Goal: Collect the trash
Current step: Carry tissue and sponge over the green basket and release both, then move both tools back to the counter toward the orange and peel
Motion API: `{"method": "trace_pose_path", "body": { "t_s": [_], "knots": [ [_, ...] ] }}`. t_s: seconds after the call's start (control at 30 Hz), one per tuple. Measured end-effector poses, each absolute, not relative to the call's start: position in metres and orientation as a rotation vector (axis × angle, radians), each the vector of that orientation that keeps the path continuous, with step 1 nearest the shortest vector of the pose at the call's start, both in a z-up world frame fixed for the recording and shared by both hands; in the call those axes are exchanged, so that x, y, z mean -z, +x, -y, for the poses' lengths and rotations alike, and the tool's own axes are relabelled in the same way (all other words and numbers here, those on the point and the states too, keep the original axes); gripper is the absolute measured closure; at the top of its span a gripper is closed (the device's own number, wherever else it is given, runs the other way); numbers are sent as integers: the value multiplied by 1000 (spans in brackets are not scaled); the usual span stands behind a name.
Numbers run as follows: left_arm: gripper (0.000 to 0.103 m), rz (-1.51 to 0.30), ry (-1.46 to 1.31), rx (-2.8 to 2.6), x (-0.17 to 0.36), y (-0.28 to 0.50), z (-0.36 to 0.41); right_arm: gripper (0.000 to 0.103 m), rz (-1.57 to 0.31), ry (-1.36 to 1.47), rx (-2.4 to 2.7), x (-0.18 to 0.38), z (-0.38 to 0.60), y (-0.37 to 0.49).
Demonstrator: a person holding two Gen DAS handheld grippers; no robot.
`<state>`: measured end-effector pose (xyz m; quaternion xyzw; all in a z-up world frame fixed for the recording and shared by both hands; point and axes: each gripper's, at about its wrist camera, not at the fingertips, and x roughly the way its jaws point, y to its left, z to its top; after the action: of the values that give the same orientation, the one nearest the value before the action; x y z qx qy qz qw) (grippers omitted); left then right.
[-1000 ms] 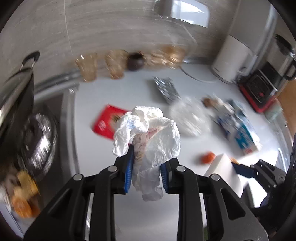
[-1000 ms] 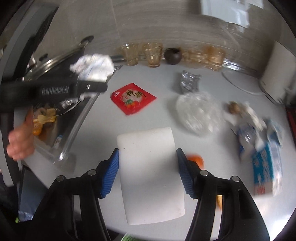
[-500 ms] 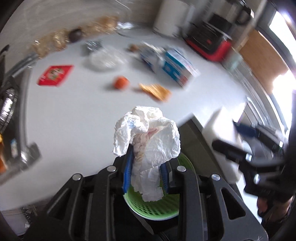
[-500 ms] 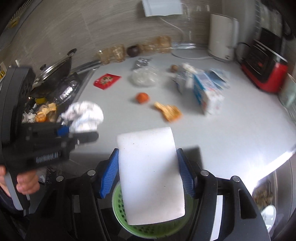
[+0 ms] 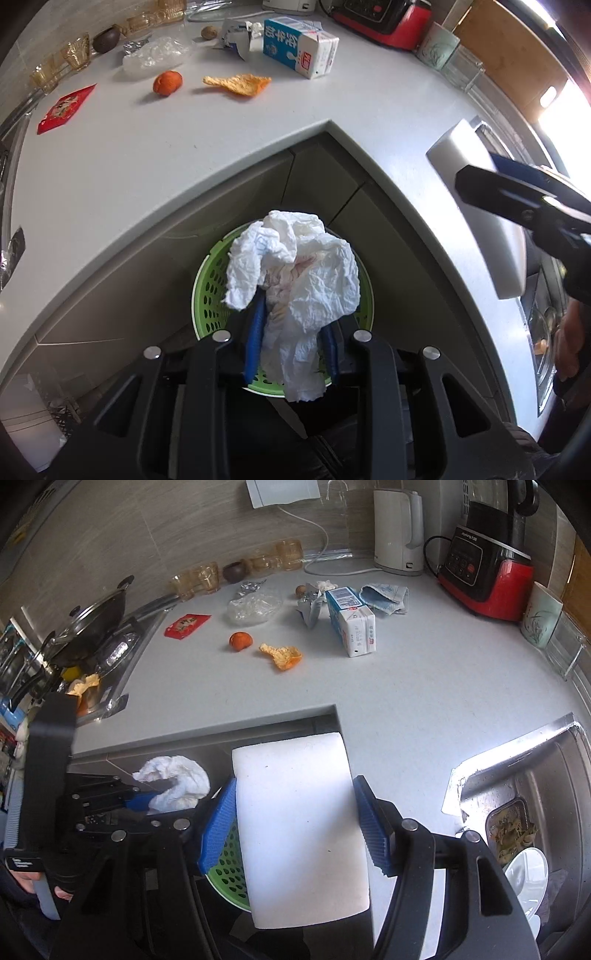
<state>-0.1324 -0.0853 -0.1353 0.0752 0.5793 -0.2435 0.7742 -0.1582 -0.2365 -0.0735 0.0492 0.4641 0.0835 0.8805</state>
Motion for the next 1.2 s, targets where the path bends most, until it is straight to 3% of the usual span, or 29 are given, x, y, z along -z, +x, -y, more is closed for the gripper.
{"method": "trace_pose_path", "body": {
  "t_s": [0.13, 0.2, 0.3, 0.9, 0.93, 1.0, 1.07, 1.2],
  "knots": [
    [63, -1275, 177, 522, 142, -134, 90, 39, -966, 104, -179, 74, 237, -159],
    [44, -1275, 185, 515, 142, -136, 91, 39, -967, 108, -182, 75, 237, -159],
    [26, -1256, 197, 506, 138, -136, 92, 39, -970, 109, -189, 77, 237, -158],
    [13, -1155, 160, 339, 103, -113, 39, 38, -1017, 62, -267, 97, 221, -161],
    [13, -1152, 153, 324, 103, -112, 34, 36, -1025, 53, -279, 100, 218, -162],
    [13, -1154, 141, 307, 104, -108, 28, 22, -1032, 40, -285, 104, 213, -164],
    [13, -1155, 128, 292, 104, -105, 22, 14, -1027, 30, -280, 105, 209, -165],
    [13, -1152, 119, 280, 104, -101, 16, 14, -1026, 33, -283, 103, 207, -160]
  ]
}}
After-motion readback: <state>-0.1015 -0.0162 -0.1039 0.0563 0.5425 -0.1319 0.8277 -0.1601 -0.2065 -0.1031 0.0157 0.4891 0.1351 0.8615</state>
